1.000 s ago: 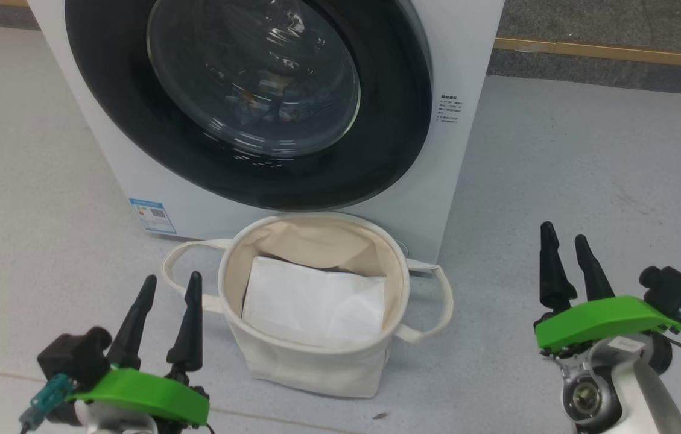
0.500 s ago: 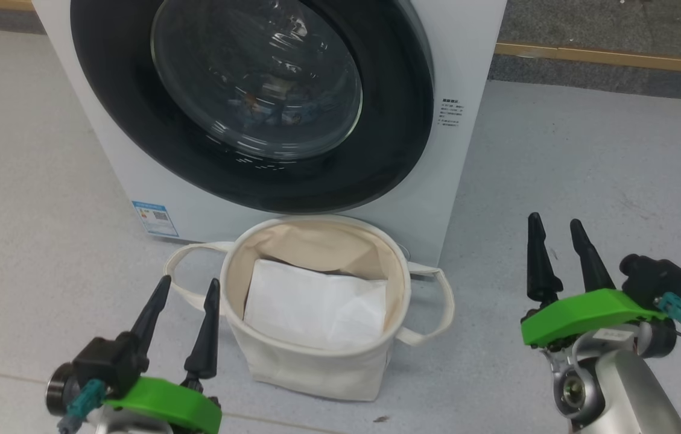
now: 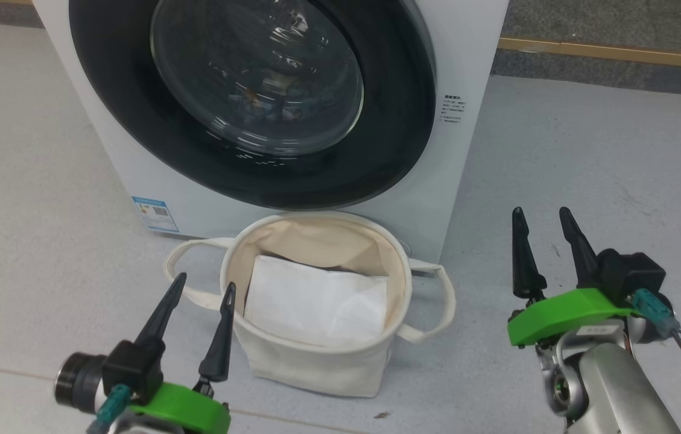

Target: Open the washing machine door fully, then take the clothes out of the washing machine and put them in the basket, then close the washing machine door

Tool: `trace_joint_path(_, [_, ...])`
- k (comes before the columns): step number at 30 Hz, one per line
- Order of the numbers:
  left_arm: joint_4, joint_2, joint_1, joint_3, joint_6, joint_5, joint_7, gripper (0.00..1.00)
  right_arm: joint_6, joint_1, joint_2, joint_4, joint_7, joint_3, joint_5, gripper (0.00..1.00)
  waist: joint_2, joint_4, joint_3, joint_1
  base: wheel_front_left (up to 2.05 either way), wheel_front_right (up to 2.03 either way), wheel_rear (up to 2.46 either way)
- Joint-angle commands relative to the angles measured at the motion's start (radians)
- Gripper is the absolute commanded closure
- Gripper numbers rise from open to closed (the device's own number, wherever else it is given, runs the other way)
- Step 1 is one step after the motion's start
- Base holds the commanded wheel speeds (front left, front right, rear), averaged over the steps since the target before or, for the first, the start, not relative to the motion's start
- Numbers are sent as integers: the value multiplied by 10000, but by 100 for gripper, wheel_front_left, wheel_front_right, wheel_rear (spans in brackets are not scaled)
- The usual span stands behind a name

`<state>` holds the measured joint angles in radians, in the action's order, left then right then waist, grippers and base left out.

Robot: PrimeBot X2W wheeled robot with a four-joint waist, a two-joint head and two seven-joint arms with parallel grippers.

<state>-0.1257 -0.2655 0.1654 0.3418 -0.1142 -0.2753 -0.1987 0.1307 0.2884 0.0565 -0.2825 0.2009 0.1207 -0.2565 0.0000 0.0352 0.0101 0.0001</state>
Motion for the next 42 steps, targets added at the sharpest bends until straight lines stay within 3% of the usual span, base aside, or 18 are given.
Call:
trace_joint_path(1, [297,-186,590,-237,-82,319,-186,0,0,538,-54,281,164,254,300,0,0,9,13,0,0,0,0])
trace_joint_path(10, [343,-66,640,-99,-139,899,-449,0,0,533,-64,-5,428,208,-140,0,0,70,64,0,0,0,0])
trace_joint_path(14, [431,-10,640,-126,-168,1149,-566,0,0,593,-62,-337,439,209,-1325,0,0,77,60,0,0,0,0])
trace_joint_path(25, [397,216,499,-468,13,996,-630,0,0,813,-61,-701,579,213,-457,0,0,36,66,0,0,0,0])
trace_joint_path(42, [225,451,397,-655,185,1155,-630,0,0,771,-62,-800,606,323,-425,0,0,58,-115,0,0,0,0])
